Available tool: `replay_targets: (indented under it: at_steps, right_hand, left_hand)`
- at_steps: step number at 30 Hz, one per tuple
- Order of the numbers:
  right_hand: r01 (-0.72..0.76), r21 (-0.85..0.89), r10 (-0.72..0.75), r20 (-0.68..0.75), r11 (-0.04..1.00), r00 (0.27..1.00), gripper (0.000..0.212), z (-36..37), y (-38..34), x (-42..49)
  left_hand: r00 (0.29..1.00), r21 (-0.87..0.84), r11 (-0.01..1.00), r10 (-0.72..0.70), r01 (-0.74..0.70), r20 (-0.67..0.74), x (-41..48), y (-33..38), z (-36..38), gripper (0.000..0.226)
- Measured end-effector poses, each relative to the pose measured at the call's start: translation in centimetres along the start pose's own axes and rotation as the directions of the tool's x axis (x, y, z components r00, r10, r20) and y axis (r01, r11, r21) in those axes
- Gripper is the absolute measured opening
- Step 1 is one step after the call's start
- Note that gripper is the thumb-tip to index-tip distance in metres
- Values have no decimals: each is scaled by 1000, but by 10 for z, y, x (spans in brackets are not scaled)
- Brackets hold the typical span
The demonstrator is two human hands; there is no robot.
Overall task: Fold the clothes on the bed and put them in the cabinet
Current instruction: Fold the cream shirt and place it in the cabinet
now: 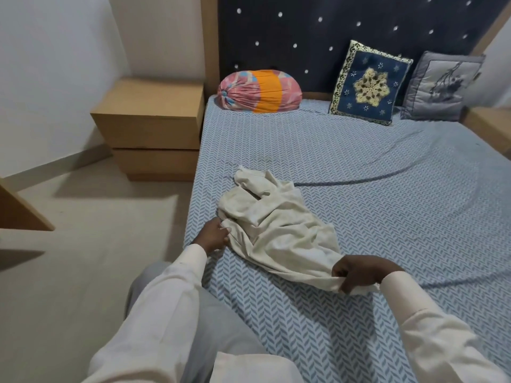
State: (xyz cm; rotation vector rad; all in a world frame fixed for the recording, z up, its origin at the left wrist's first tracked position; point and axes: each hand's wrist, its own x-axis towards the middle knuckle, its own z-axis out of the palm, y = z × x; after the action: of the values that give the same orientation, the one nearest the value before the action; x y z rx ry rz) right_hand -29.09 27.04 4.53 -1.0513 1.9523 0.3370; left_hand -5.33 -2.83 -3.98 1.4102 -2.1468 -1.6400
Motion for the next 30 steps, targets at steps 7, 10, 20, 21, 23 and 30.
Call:
replay_targets:
  at_steps: [7, 10, 20, 21, 23, 30]
  right_hand:
    - [-109, -52, 112, 50, 993, 992, 22, -5, 7, -2]
    - [-229, -84, 238, 114, 970, 965, 9, -27, 3, -7]
    - [749, 627, 380, -759, 213, 528, 17, -304, -35, -58]
    - [827, 558, 427, -766, 70, 481, 21, -326, -39, -64]
    - [868, 438, 496, -822, 234, 281, 40, -355, -32, -78]
    - [182, 298, 327, -933, 937, -153, 44, -284, -5, -64]
  left_hand:
    - [991, 142, 990, 38, -20, -126, -5, 19, -13, 21]
    - [990, -440, 893, -132, 95, -55, 5, 52, -48, 13]
    - [886, -850, 293, 304, -437, -350, 34, 345, -181, 9]
    - [852, -842, 239, 348, -483, -390, 25, 365, -193, 7]
    - [793, -828, 127, 396, -546, -463, 9, 391, -210, 7]
    - [793, -720, 333, 254, -609, -554, -9, 297, -168, 10]
